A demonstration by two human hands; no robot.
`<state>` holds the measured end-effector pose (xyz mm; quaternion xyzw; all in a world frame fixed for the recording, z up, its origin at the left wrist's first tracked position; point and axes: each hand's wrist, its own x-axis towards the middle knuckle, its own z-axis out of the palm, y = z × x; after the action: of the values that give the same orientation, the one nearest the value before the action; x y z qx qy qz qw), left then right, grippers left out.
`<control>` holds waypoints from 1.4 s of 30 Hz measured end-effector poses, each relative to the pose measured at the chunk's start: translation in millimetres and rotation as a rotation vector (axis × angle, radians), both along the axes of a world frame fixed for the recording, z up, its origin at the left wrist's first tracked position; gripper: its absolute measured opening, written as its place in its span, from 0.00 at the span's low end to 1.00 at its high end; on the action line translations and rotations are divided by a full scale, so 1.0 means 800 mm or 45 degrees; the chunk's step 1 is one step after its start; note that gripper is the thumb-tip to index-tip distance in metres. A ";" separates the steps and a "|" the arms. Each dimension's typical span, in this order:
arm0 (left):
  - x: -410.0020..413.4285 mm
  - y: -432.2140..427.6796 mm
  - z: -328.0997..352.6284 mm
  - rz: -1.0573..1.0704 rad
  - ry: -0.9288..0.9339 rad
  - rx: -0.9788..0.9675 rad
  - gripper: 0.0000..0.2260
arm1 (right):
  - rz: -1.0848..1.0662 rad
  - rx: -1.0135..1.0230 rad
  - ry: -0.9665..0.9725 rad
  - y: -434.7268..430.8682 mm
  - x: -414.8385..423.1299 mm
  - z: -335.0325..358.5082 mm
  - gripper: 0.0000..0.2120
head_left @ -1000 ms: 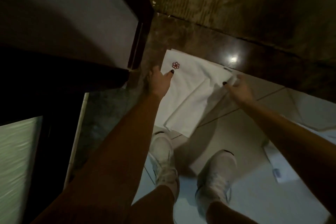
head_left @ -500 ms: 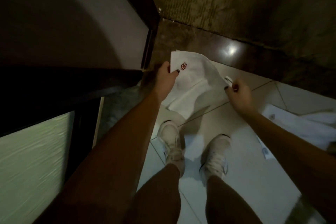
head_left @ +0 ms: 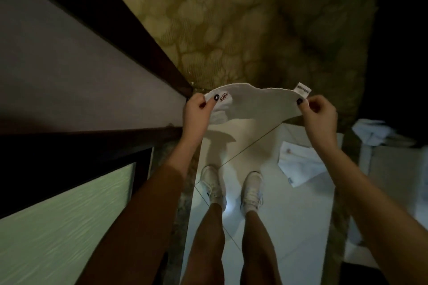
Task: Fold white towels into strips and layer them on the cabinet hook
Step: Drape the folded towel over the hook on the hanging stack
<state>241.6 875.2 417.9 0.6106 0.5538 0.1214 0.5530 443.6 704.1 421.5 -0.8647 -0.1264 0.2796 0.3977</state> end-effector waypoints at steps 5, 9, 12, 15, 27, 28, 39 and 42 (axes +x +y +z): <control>0.048 -0.025 0.168 -0.011 -0.146 0.143 0.06 | -0.030 0.184 -0.159 -0.037 0.011 0.176 0.10; 0.077 -0.056 0.279 -0.097 -0.244 0.303 0.07 | -0.173 0.377 -0.304 -0.080 0.010 0.297 0.11; 0.097 -0.095 0.351 -0.133 -0.388 0.284 0.07 | -0.164 0.501 -0.211 -0.112 -0.002 0.381 0.22; 0.109 -0.140 0.414 -0.208 -0.510 0.241 0.09 | 0.021 0.426 -0.225 -0.151 -0.011 0.440 0.19; 0.111 -0.259 0.546 -1.069 -0.784 0.025 0.08 | -0.141 0.319 -0.434 -0.278 -0.103 0.602 0.07; 0.110 -0.265 0.555 -1.171 -0.812 0.014 0.09 | -0.192 0.300 -0.515 -0.285 -0.115 0.609 0.05; 0.064 -0.359 0.620 -1.780 -0.970 -0.190 0.09 | -0.664 0.188 -0.746 -0.364 -0.251 0.651 0.03; 0.043 -0.389 0.625 -1.864 -0.944 -0.262 0.08 | -0.818 0.223 -0.680 -0.385 -0.290 0.653 0.03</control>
<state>275.8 564.0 918.1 0.6834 -0.1941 -0.1272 0.6922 211.2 396.0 943.7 -0.8651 0.0277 -0.1041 0.4900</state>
